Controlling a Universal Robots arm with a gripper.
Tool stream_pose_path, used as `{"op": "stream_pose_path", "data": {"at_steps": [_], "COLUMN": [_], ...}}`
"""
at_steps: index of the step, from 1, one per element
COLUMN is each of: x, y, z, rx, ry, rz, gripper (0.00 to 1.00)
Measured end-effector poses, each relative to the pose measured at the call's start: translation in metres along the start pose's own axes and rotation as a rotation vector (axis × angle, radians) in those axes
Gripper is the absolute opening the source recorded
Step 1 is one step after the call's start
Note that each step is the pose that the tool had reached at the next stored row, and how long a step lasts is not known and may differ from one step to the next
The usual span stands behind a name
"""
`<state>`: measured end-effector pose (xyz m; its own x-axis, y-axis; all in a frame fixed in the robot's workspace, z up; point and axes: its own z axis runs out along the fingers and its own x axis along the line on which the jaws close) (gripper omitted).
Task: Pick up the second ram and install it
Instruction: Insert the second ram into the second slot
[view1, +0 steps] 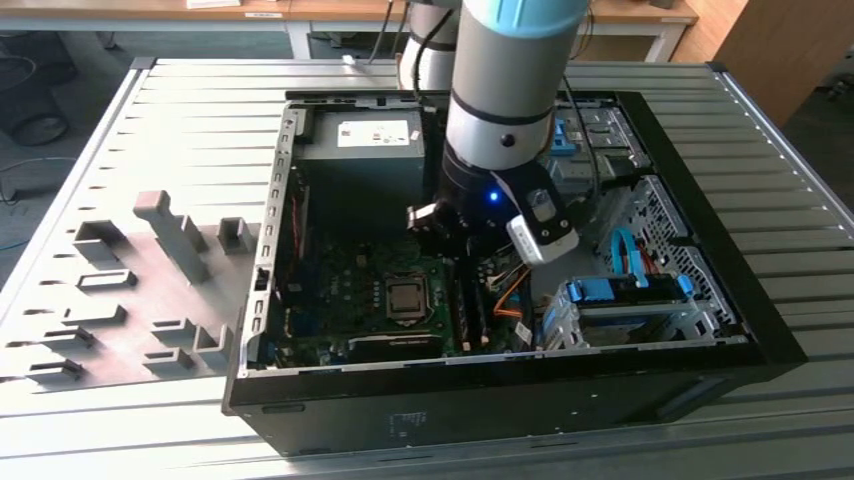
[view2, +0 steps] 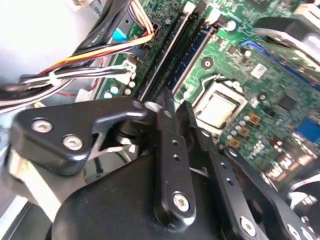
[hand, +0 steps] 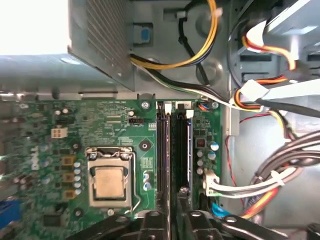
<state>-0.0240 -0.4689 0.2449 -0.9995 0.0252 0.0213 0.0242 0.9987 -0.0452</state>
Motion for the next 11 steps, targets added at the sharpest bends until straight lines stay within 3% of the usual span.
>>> {"op": "stream_pose_path", "data": {"at_steps": [1,3,4,8,9,11], "x": [0.0001,0.0003,0.0004,0.0004,0.0004,0.0003], "y": [-0.0002,-0.0005,-0.0007,-0.0007,-0.0008,-0.0007], "z": [-0.0045,-0.0117,-0.0145,-0.0155,-0.0156,-0.0156], "rx": [-0.0001,-0.0001,-0.0001,-0.0013,-0.0082,-0.0417], "ry": [-0.0001,-0.0001,0.0,0.0,0.0001,0.0009], "rz": [0.0,0.0,0.0,0.0,0.0,-0.001], "gripper": [0.26,0.13,0.13,0.11,0.11,0.11]}}
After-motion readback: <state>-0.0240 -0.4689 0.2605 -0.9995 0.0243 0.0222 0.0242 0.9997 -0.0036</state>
